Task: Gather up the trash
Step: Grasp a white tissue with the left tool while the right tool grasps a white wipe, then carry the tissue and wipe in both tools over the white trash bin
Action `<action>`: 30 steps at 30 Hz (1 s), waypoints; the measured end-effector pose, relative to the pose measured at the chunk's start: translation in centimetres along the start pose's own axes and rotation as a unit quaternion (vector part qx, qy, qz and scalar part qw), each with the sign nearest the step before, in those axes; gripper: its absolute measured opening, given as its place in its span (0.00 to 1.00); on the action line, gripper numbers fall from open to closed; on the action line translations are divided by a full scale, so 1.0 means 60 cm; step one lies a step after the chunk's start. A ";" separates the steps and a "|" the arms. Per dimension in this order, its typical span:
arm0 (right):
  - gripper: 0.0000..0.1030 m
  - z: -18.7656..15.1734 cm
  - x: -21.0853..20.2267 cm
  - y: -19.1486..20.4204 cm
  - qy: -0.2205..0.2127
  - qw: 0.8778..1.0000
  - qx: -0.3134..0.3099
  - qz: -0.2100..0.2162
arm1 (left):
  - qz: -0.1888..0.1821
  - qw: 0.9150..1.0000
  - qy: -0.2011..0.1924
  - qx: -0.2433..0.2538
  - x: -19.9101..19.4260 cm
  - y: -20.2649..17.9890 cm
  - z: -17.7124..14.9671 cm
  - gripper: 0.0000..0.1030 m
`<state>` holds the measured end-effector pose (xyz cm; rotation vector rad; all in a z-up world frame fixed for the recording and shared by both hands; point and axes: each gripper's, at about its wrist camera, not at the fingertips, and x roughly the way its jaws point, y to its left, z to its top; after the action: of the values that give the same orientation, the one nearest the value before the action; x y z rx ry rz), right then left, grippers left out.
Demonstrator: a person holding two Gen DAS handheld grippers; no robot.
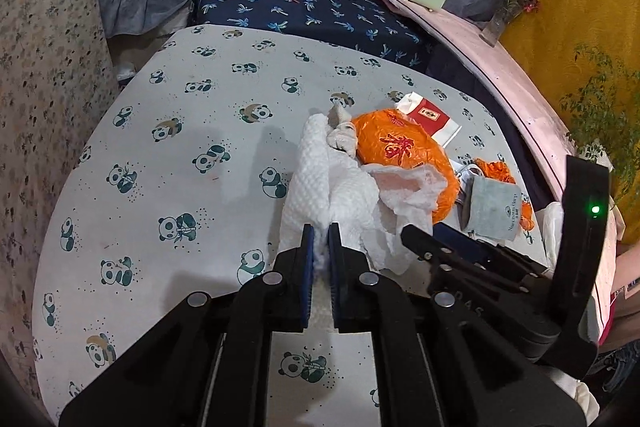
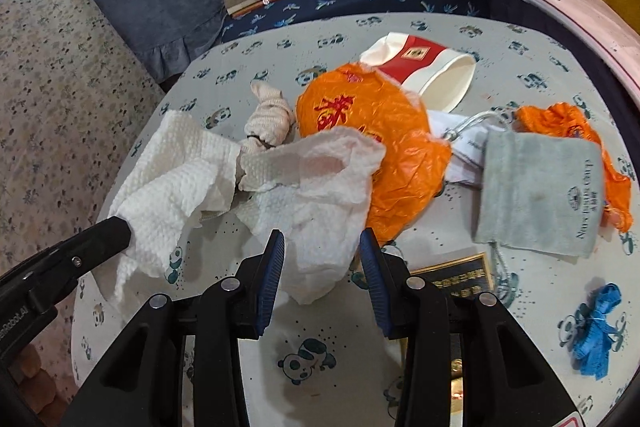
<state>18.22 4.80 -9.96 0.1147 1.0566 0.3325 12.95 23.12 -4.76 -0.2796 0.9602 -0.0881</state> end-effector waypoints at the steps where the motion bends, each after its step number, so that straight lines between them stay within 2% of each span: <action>1: 0.36 -0.001 0.006 0.001 0.003 1.000 -0.001 0.000 | 0.001 1.000 0.002 0.001 0.002 -0.001 -0.001 0.07; 5: 0.10 -0.006 0.017 -0.002 0.015 1.000 0.000 0.007 | 0.000 1.000 0.006 0.003 0.007 -0.004 -0.003 0.07; 8: 0.05 -0.006 -0.004 -0.005 0.001 1.000 -0.001 0.010 | -0.003 1.000 0.006 0.006 0.005 -0.011 -0.003 0.06; 19: 0.04 0.017 -0.156 -0.040 -0.092 0.995 0.020 0.030 | -0.028 0.998 -0.020 0.044 -0.029 -0.089 0.003 0.06; 30: 0.04 0.008 -0.289 -0.132 -0.177 0.982 0.062 0.011 | -0.065 0.992 -0.037 0.105 -0.056 -0.222 0.002 0.06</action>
<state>12.59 -8.23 2.78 0.2873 0.7227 0.2548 11.76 11.04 1.64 -0.1505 0.8500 -0.2944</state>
